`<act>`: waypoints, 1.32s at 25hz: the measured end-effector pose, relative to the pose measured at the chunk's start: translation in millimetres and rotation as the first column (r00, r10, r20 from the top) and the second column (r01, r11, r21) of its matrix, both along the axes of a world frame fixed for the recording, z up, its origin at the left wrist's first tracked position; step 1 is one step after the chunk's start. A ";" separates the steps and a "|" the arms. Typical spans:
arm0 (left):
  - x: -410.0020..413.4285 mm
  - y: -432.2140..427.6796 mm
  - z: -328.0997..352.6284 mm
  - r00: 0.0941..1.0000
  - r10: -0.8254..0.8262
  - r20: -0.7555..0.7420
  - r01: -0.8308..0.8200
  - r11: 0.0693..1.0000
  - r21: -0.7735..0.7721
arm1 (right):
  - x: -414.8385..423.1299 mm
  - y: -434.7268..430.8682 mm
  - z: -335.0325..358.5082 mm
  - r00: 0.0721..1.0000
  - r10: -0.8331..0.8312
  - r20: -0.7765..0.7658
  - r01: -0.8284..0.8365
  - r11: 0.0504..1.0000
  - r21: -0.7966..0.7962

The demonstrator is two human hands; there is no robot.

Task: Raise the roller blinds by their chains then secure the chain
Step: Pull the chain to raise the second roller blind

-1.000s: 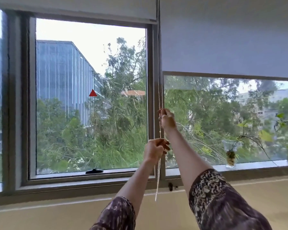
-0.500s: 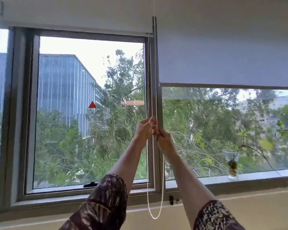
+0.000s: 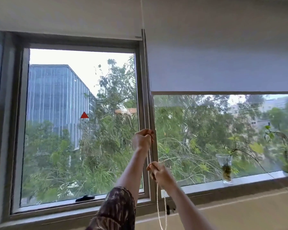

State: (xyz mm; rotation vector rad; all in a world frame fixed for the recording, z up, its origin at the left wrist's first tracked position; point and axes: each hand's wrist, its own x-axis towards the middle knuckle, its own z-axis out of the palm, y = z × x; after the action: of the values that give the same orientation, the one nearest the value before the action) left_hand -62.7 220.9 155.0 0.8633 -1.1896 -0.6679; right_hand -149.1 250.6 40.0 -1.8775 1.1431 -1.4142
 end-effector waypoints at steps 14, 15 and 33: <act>-13.1 25.9 -105.2 0.993 -0.016 0.113 0.013 0.999 0.033 | 7.4 10.1 115.1 0.868 0.075 0.491 -0.058 0.997 -0.051; -12.2 30.8 -108.8 0.990 -0.002 0.138 -0.001 1.000 0.021 | 8.6 10.3 114.5 0.863 0.069 0.501 -0.050 0.997 -0.051; 3.2 37.1 21.7 0.981 -0.191 0.018 0.191 0.982 0.007 | 16.4 15.0 39.7 0.917 0.110 0.383 -0.039 0.982 -0.187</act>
State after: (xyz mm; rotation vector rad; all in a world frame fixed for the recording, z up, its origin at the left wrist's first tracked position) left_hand -59.4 258.0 176.7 0.7671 -1.2989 -0.8201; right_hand -132.8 265.6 79.7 -1.6241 0.7631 -1.7942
